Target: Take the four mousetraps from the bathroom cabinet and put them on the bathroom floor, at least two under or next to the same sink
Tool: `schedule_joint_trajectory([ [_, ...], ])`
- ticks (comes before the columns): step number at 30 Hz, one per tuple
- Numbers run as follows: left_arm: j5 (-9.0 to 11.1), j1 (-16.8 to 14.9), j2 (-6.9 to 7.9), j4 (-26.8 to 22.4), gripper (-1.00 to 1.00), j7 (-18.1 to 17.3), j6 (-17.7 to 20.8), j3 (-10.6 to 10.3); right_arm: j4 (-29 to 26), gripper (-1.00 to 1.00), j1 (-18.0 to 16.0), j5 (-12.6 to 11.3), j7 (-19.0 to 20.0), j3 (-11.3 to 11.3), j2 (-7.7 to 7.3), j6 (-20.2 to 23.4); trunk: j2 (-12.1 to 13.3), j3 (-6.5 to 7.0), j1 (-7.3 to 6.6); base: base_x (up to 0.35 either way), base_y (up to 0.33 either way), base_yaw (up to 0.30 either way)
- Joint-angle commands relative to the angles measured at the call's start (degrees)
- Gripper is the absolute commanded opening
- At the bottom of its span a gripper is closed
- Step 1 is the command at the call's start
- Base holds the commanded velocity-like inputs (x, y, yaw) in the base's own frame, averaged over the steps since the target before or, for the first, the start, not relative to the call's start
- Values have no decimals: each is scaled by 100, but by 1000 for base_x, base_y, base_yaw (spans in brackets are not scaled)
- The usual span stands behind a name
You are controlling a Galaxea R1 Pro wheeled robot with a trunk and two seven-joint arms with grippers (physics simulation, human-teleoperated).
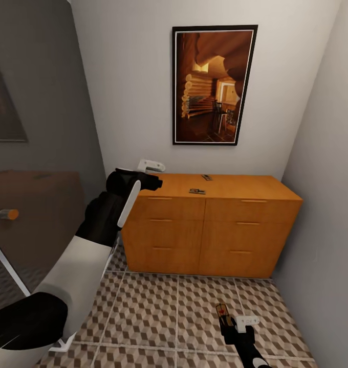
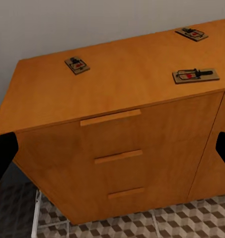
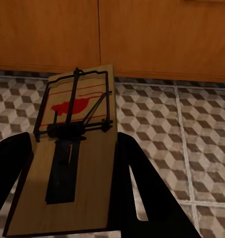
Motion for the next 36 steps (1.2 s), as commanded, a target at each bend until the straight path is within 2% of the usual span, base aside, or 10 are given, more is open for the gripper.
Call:
schedule_joint_trajectory([
  [1, 35, -2, 1, 11, 100, 47, 22, -8, 5, -100, -4, -14, -15, 33, -1, -17, -3, -6, 0, 98, 0, 0],
  [6, 36, 6, 8, 42, 100, 47, 23, -8, 16, -100, 16, -14, -9, 33, -2, -9, -3, -6, 0, 127, 0, 0],
  [8, 32, 8, 9, 21, 100, 47, 23, -8, 22, -100, 186, -14, -36, 33, 4, 84, -3, -6, 0, 101, 0, 0],
  [10, 31, 8, 9, 9, 100, 47, 23, -8, 24, -100, 261, -14, -41, 33, 8, 320, -3, -6, 0, 93, 0, 0],
  [12, 30, 8, 9, 2, 100, 47, 23, -8, 25, -100, 364, -14, -22, 33, 11, 740, -3, -6, 0, 91, 0, 0],
  [14, 30, 8, 9, 3, 100, 47, 23, -8, 26, -100, 469, -14, -3, 33, 15, 1344, -3, -6, 0, 78, 0, 0],
  [18, 30, 8, 9, -1, 100, 49, 23, -8, 26, -100, 589, -14, 3, 33, 2, 1818, -3, -6, 0, 33, 0, 0],
  [21, 30, 8, 9, -22, 100, 53, 23, -8, 26, -100, 724, -14, 3, 33, -8, 1897, -3, -6, 0, 8, 0, 0],
  [28, 27, 8, 9, -44, 100, 56, 23, -8, 26, -100, 1371, -14, 18, 33, 2, 1922, -3, -6, 0, 1, 0, 0],
  [36, 30, 8, 9, -60, 100, 56, 23, -8, 19, -100, 1520, -14, 35, 33, -8, 1910, -3, -6, 0, 0, 0, 0],
])
